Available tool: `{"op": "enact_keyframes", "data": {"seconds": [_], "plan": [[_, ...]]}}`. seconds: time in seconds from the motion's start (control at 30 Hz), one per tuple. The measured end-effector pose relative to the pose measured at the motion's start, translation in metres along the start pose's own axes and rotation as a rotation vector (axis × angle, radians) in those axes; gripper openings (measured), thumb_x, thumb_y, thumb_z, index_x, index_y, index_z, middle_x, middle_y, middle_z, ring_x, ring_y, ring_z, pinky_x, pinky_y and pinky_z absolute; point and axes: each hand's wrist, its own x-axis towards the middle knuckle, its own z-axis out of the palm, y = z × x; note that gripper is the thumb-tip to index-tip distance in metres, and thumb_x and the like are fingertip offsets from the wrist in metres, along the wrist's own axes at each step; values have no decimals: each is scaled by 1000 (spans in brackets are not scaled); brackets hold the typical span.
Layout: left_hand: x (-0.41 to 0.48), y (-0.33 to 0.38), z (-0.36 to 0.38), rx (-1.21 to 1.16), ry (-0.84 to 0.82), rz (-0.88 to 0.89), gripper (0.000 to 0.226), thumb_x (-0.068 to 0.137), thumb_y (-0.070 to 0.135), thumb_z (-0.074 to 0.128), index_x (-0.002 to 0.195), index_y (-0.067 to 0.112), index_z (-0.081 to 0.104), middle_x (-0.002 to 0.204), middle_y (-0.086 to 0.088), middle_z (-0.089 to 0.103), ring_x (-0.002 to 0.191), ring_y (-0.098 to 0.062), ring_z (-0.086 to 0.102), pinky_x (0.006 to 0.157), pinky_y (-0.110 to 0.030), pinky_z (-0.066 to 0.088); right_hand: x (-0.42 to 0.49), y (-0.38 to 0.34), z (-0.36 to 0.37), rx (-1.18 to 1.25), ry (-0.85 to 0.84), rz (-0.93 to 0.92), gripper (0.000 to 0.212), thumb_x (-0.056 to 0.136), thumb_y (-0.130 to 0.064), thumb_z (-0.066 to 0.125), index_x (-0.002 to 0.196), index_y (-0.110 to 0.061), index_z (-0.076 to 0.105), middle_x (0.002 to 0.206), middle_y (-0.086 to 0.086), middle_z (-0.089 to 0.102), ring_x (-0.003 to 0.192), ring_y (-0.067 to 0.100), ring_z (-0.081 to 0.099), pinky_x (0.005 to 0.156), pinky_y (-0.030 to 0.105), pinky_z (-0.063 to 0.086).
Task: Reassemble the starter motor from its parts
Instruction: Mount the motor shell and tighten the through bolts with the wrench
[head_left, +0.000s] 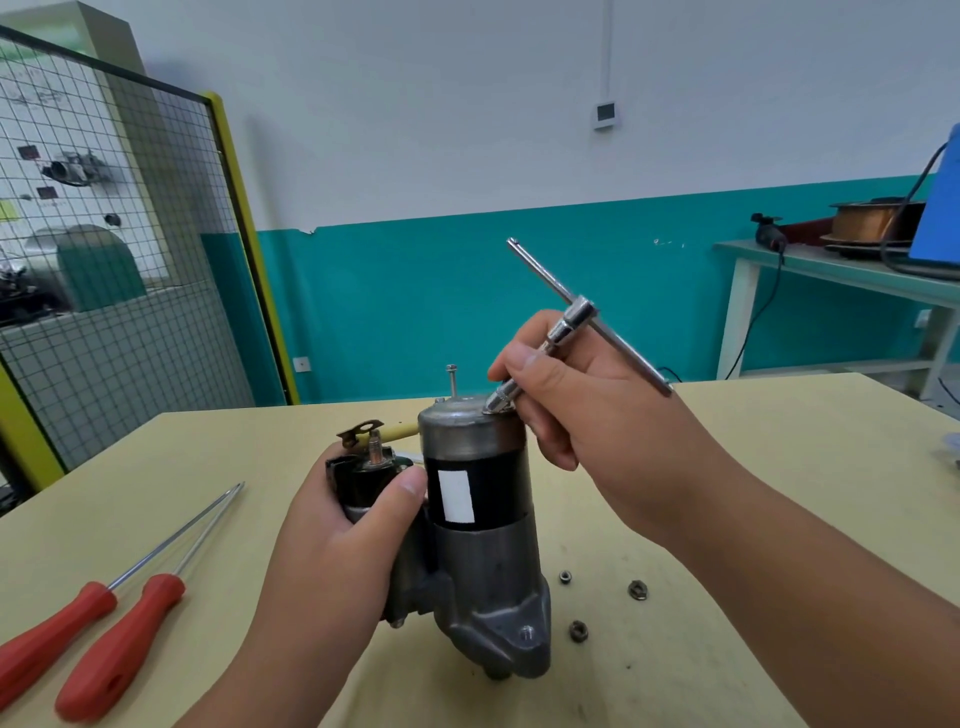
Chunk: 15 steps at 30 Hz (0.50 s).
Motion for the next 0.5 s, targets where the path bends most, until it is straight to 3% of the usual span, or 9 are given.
{"op": "enact_keyframes", "data": {"seconds": [0.07,0.23,0.33,0.5], "plan": [[1,1,1,-4,27,-18,41,61,74,64,98,57,67,86,19,75,86,-30,77,57,-44,56,-1,0,1,-32,-42,-8,23,96,-38,54,85,-19,62,58,-3,48,50,5,42,53,16,39],[2,-1,1,-31,51,-18,39,62,72,66,98,56,68,87,16,75,84,-29,77,52,-53,62,-5,-1,4,-239,-139,-48,33,100,-43,51,91,-13,62,57,-5,54,54,5,49,60,24,43],[0,-2,0,-23,39,25,37,64,69,65,97,54,69,85,15,75,82,-26,77,56,-52,60,-4,-5,2,-90,-72,-74,33,100,-39,53,88,-11,62,54,-2,52,50,5,48,56,16,42],[-6,2,-2,11,-56,107,42,64,69,63,101,51,69,86,17,75,75,-14,73,59,-45,54,-1,-10,-4,129,104,-55,29,97,-42,52,76,-29,67,49,1,47,45,14,39,46,24,35]]}}
